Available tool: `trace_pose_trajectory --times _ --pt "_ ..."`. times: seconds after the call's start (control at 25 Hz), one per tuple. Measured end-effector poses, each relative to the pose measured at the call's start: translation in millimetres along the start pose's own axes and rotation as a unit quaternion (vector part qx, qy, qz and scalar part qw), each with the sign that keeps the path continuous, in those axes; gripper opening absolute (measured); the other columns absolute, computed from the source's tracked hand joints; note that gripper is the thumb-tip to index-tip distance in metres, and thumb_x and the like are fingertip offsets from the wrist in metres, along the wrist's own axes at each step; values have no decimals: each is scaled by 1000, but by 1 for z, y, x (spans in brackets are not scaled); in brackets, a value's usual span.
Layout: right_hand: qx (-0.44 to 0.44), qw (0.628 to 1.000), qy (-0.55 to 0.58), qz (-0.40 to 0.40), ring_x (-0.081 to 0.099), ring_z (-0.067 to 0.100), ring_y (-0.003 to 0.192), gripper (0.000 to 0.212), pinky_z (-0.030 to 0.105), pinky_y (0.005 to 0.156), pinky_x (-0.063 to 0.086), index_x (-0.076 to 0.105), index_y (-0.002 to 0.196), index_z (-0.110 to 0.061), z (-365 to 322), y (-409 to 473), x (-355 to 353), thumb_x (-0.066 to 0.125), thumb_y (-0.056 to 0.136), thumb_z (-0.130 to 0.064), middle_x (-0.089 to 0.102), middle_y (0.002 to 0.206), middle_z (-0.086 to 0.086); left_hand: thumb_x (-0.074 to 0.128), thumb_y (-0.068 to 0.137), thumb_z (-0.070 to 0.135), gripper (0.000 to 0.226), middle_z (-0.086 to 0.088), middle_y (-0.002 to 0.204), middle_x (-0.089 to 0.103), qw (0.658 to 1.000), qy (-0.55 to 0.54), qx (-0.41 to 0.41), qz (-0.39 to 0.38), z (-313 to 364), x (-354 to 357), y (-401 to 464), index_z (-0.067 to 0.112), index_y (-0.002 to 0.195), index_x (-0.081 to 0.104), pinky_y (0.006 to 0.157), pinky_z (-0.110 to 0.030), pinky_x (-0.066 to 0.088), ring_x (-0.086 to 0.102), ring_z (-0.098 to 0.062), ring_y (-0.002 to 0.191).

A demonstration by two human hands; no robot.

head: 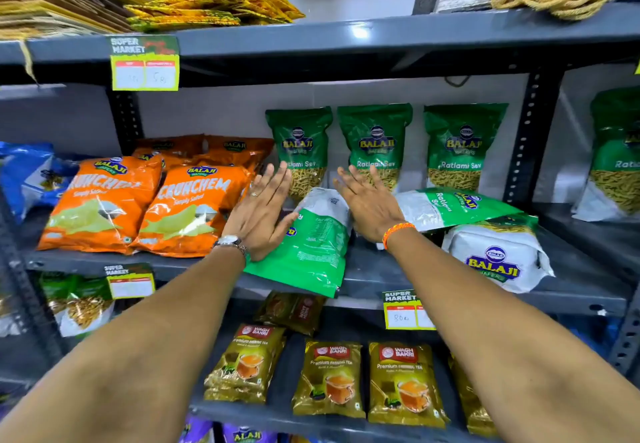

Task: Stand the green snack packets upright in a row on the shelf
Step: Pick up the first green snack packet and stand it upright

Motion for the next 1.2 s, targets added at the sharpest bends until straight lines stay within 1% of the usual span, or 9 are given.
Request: trace_pose_trajectory --times 0.2,0.32,0.44,0.56,0.68,0.84,0.92,1.04,1.2 --pt "-43 993 -72 -89 38 26 152 86 56 127 -4 18 162 -19 -12 -5 13 64 90 -22 31 169 5 34 82 82 101 -4 166 22 988 -85 51 -115 -3 -2 -51 14 156 31 124 -46 20 16 -22 155" --pt "-35 991 -86 -93 48 26 145 83 56 126 -6 19 162 -20 -20 -3 15 60 90 -23 35 167 2 62 77 71 92 -8 155 45 985 -105 41 -130 -5 -4 -78 11 146 51 120 -44 31 38 -23 147" --pt "-25 991 -88 -101 50 29 143 81 57 125 -10 18 163 -19 -22 -3 16 56 92 -26 35 167 3 70 86 20 52 -12 141 60 989 -105 21 -97 -9 -6 -85 9 135 62 114 -41 41 57 -28 133" --pt "-32 993 -62 -99 53 26 141 84 58 125 -10 19 162 -21 -21 -1 16 59 89 -31 38 166 2 66 87 -3 37 -14 121 73 994 -104 13 -4 -10 -17 -79 7 122 71 96 -40 54 72 -31 108" --pt "-34 996 -5 -86 60 22 135 92 58 127 -4 23 161 -24 -19 2 13 66 81 -40 47 160 1 64 89 -1 28 -12 93 80 991 -113 -7 78 -15 -35 -65 9 112 76 68 -30 56 74 -29 72" --pt "-28 996 54 -69 65 24 127 114 56 125 11 33 156 -30 -20 3 8 67 61 -84 66 141 1 61 92 13 20 -2 74 76 988 -82 34 127 -12 -62 -34 14 103 78 57 -17 38 61 -16 56" --pt "-16 992 106 -60 67 28 123 110 50 119 26 39 151 -36 -16 8 2 66 57 -89 73 129 6 61 94 18 17 -1 69 73 986 -75 37 143 -14 -73 -17 14 99 77 57 -20 36 60 -18 55" --pt "-1 986 147 -81 65 35 120 91 41 101 45 52 143 -33 -7 20 -1 68 66 -80 72 128 12 59 96 30 23 -4 70 73 985 -85 26 147 -24 -84 10 14 95 76 55 -27 44 66 -24 58" --pt "-22 933 310 -179 56 28 135 74 40 114 42 55 146 -23 -6 42 6 83 79 -37 62 146 7 65 93 38 28 -2 69 74 975 -127 15 180 -33 -96 46 13 87 77 52 -18 40 58 -12 54"
Point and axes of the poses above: each hand's wrist, its own y-axis towards the middle knuckle, its own x-axis out of the palm, z = x × y, the point moved 5 cm from there along y, towards the middle knuckle
